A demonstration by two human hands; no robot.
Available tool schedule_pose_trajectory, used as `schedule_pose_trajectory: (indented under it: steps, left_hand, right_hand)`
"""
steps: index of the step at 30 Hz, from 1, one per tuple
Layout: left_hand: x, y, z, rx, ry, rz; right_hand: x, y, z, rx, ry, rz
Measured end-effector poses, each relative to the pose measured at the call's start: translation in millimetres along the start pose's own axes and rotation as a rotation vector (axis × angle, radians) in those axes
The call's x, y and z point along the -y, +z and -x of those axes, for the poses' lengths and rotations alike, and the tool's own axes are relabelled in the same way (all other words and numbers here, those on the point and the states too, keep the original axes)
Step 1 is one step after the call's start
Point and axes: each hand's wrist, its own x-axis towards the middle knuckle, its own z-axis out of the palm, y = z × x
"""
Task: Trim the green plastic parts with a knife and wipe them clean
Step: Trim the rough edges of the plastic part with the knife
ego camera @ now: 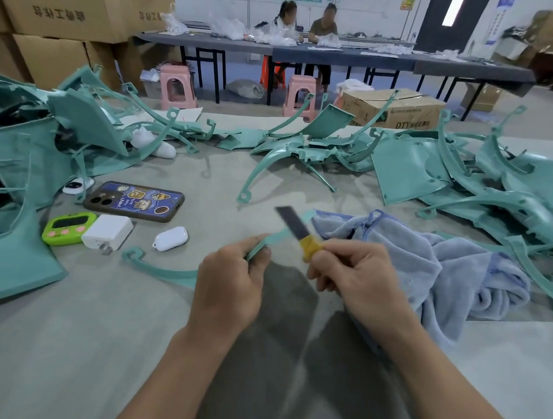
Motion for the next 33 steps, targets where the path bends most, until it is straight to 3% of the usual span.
schedule_pose_trajectory:
  steps: [2, 3, 6, 8, 12, 14, 15, 20, 22, 24, 26, 30, 33]
  left_hand:
    - [-0.5, -1.4, -0.3, -0.015, -0.006, 0.001]
    - [-0.5, -2.4, -0.6, -0.019, -0.005, 0.001]
    - [1.1, -3.6, -1.1, 0.003, -0.010, 0.001]
    - [2.0, -3.8, -0.3, 0.007, -0.011, 0.007]
    - [2.0, -2.9, 0.0, -0.013, -0.015, 0.018]
    - [3.8, -1.9, -0.8, -0.013, -0.010, 0.013]
    - [4.6, -2.1, -1.1, -0.009, -0.007, 0.017]
    - [5.5, -4.8, -2.3, -0.011, -0.001, 0.056]
    - [6.8, -3.6, -2.2, -0.017, 0.002, 0.055]
    - [8.8, -3.2, -2.4, -0.026, -0.007, 0.043]
    - [8.9, -3.0, -2.6, -0.030, -0.015, 0.024]
    - [7.6, -4.8, -5.4, -0.040, -0.002, 0.014]
    - [10.1, -6.8, -8.9, -0.068, 0.004, -0.015]
  right_hand:
    - [1.6, 6.8, 5.4, 0.117, -0.041, 0.013]
    - [-0.8, 8.0, 3.1, 0.082, -0.020, 0.041]
    - [-9.7, 0.9, -8.3, -0.195, 0.141, 0.198]
    - [-12.3, -5.0, -11.1, -0.281, 0.185, 0.260]
    - [-0.7, 0.9, 0.7, -0.018, -0.030, -0.046]
    - [2.8, 7.8, 6.6, 0.115, -0.082, -0.045]
    - [1.5, 9.5, 5.3, 0.103, -0.049, -0.001]
    - [-10.2, -8.4, -9.8, -0.329, 0.203, 0.407]
    - [-7.0, -10.9, -7.8, -0.260, 0.102, 0.225]
    - [3.4, 0.2, 2.8, -0.047, -0.029, 0.060]
    - [7.7, 12.8, 11.0, 0.086, -0.080, 0.095]
    - [-4.0, 7.6, -1.4, -0.160, 0.053, 0.404]
    - [-8.9, -3.3, -3.4, -0.210, 0.052, 0.353]
